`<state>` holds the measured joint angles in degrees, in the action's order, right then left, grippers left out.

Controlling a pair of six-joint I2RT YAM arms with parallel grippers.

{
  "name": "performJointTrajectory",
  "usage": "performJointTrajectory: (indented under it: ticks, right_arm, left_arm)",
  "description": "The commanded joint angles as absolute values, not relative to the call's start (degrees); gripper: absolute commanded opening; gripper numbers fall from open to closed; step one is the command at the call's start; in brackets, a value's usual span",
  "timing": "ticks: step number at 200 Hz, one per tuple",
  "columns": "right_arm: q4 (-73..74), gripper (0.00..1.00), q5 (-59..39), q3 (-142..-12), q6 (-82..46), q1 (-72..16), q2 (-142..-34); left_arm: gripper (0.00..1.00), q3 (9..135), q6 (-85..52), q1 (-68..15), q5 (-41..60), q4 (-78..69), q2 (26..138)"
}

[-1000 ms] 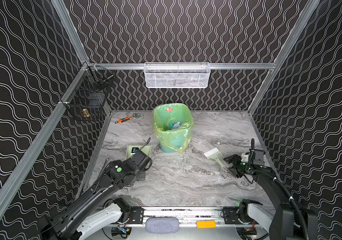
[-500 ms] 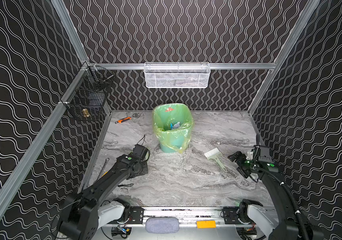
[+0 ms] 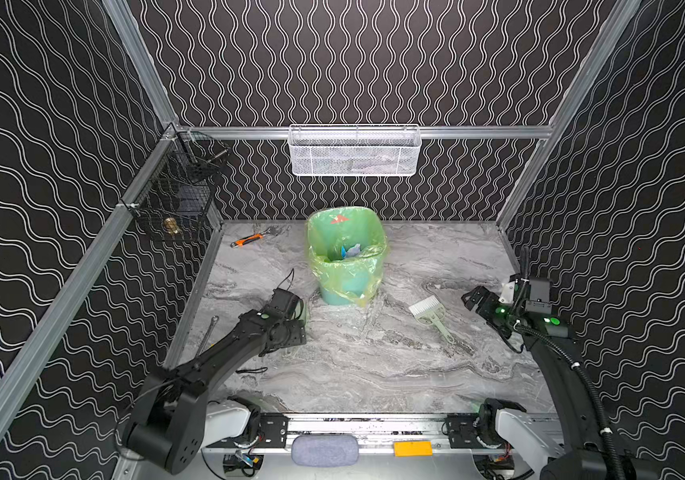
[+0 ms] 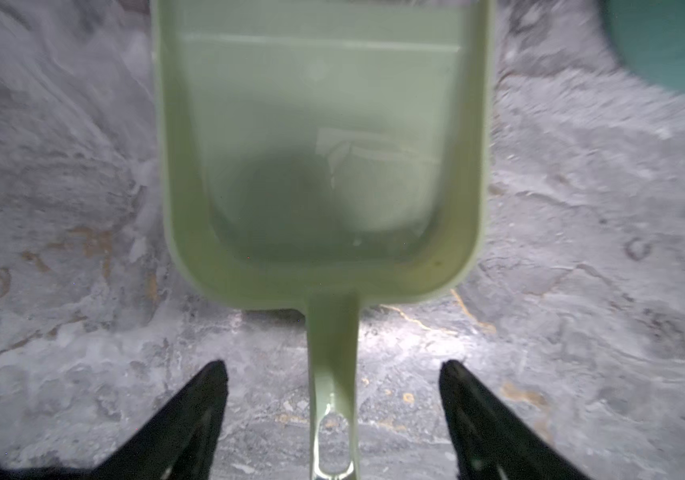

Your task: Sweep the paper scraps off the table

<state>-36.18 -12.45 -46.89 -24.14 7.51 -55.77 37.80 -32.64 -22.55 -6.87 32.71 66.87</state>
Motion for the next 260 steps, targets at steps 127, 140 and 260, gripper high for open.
performJointTrajectory:
  ticks: [127,140,260]
  right_arm:
    - [25.1,1.00,5.2,-25.3,-2.4,-0.1,-68.1]
    - [29.6,1.00,5.3,-24.1,-0.6,-0.2,-70.4]
    - [69.7,1.00,5.4,-13.6,1.4,1.0,-87.4]
  left_arm:
    - [0.98,30.6,5.1,-16.1,-13.5,-11.0,64.1]
    - [0.98,29.5,5.8,-13.5,-12.1,-16.4,67.7]
    - [0.98,18.6,4.8,-4.8,-4.4,-63.2,94.8]
